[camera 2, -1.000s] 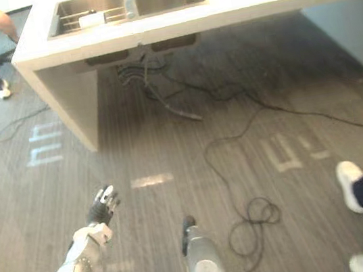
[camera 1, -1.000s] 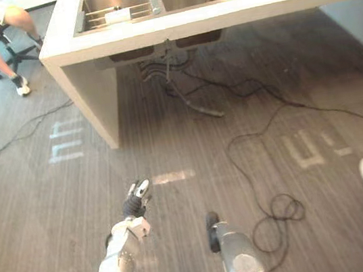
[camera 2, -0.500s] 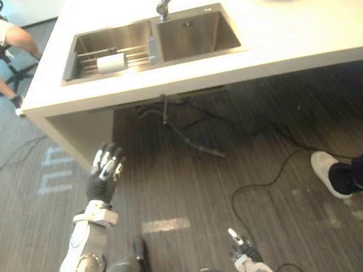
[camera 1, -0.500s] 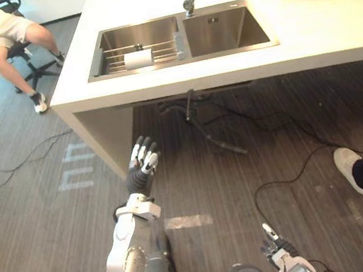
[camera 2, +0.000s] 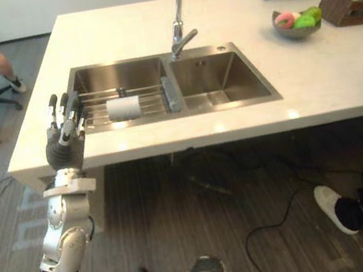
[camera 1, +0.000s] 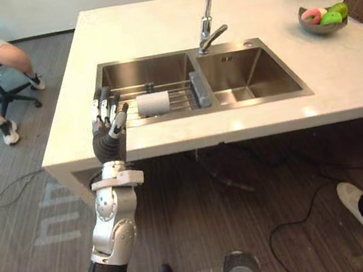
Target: Walk over to the sink, pick up the cup, carry it to the dishwasher, place the cup inside the dishwasher, then close the dishwasher door
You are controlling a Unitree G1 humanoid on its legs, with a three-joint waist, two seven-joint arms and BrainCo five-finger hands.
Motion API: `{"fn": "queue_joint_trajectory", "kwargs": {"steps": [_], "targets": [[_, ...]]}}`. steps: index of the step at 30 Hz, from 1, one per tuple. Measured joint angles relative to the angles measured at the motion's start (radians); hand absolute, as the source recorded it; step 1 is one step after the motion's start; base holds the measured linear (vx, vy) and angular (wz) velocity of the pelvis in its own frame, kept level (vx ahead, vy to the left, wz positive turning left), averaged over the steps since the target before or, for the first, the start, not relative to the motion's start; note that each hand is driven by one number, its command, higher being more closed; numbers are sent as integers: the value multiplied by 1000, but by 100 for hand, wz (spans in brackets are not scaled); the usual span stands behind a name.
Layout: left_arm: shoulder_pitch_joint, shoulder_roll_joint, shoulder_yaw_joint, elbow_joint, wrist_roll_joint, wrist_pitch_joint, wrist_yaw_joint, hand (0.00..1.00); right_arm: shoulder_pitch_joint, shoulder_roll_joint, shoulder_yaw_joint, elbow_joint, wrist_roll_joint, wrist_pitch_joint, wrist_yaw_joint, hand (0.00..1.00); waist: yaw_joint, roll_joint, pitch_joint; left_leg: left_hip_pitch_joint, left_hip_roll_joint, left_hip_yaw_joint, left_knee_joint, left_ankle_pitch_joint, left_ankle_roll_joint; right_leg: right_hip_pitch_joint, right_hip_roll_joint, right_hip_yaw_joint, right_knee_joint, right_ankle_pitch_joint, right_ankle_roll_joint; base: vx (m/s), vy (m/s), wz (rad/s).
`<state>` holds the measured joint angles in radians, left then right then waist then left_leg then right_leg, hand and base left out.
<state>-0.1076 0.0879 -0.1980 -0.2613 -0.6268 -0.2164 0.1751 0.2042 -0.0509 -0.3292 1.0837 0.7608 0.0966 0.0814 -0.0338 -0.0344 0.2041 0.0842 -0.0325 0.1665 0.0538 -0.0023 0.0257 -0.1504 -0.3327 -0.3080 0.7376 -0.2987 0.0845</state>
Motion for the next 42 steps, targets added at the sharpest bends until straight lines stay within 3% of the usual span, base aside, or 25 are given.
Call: {"fn": "queue_joint_trajectory", "kwargs": {"steps": [2,3,4,5,6,7,10,14,20,21,27,31,34,36,39,40,42], "targets": [[-1,10,0,4,0,-4,0,0,-4,3,-8,1,-4,-5,2,0,-3,4,1,5,27,-15,26,-28,-25,-14,39,54,-179,26,6,167,-173,23],[-4,16,0,16,0,-10,-1,0,4,5,-7,2,-15,-5,3,0,-8,2,-2,-10,43,-40,65,-67,-53,-1,62,118,-327,90,13,140,-290,52],[-6,21,3,28,0,-12,-3,0,27,11,-6,5,-21,-5,5,0,-6,-24,-17,-11,38,-64,98,-101,-68,17,54,134,-382,179,44,150,-322,55],[-3,21,4,33,0,-12,-4,0,38,12,-5,6,-22,-5,6,0,-3,-27,-23,-5,42,-71,104,-108,-80,24,60,132,-382,219,46,190,-377,43],[17,-7,5,38,-1,-11,-6,0,52,0,8,5,-22,-5,6,0,2,1,-38,7,84,-80,102,-113,-107,41,95,108,-399,219,31,331,-439,7],[24,-31,11,35,-1,-11,-10,0,54,-26,12,-2,-23,-8,12,0,18,54,-67,7,145,-71,93,-109,-131,56,152,79,-453,231,10,333,-407,-8],[18,-38,49,31,-1,-11,-15,0,30,-40,10,-4,-56,-17,43,0,17,79,-83,42,204,-50,28,-89,-161,78,225,70,-507,253,-22,235,-225,-22],[9,-34,53,41,-34,-1,1,0,16,-36,1,0,-59,-24,49,0,3,80,-91,60,242,-55,-9,-76,-166,145,277,36,-617,285,-38,170,-116,10],[14,5,83,41,-35,-2,109,0,17,-36,43,-6,-59,-46,37,0,-5,81,-91,61,208,-53,-37,-73,-160,236,279,21,-820,391,-16,64,21,6],[92,31,121,48,-40,-39,149,0,15,-119,251,-95,-2,-44,39,0,-54,142,-72,39,201,-85,-40,-59,-147,235,268,-20,-828,412,-22,0,0,0],[92,31,119,48,-39,-39,149,0,17,-119,256,-103,-2,-44,40,0,-58,137,-68,38,200,-84,-39,-60,-149,233,268,-20,-828,412,-22,0,0,0],[90,29,100,90,-36,-40,123,0,29,-124,279,-155,4,-20,44,0,-58,125,-60,1,201,-86,-36,-63,-146,212,268,-25,-827,400,-21,-6,0,2],[91,24,58,160,-37,-40,32,0,22,-127,285,-171,40,37,44,0,-51,114,-54,-23,202,-89,-31,-79,-134,197,271,-35,-826,391,-24,13,-2,9],[91,17,23,218,-21,-39,-50,0,15,-131,277,-185,62,88,38,0,-45,109,-56,-54,205,-93,7,-95,-101,190,272,-42,-819,382,-24,82,6,11],[90,21,-1,253,-15,-24,-133,0,19,-137,250,-191,115,130,-7,0,-49,112,-58,-58,205,-91,48,-81,-123,206,263,-66,-795,360,-15,149,30,33],[90,23,0,253,-15,-24,-141,0,19,-136,239,-190,119,133,-10,0,-44,111,-58,-53,203,-82,52,-78,-124,206,257,-71,-771,345,-14,158,51,38],[88,50,4,246,-13,-26,-157,0,13,-133,212,-171,114,147,-25,0,-21,100,-58,-48,185,-43,116,-73,-118,193,208,-76,-640,252,0,120,62,22]]}}
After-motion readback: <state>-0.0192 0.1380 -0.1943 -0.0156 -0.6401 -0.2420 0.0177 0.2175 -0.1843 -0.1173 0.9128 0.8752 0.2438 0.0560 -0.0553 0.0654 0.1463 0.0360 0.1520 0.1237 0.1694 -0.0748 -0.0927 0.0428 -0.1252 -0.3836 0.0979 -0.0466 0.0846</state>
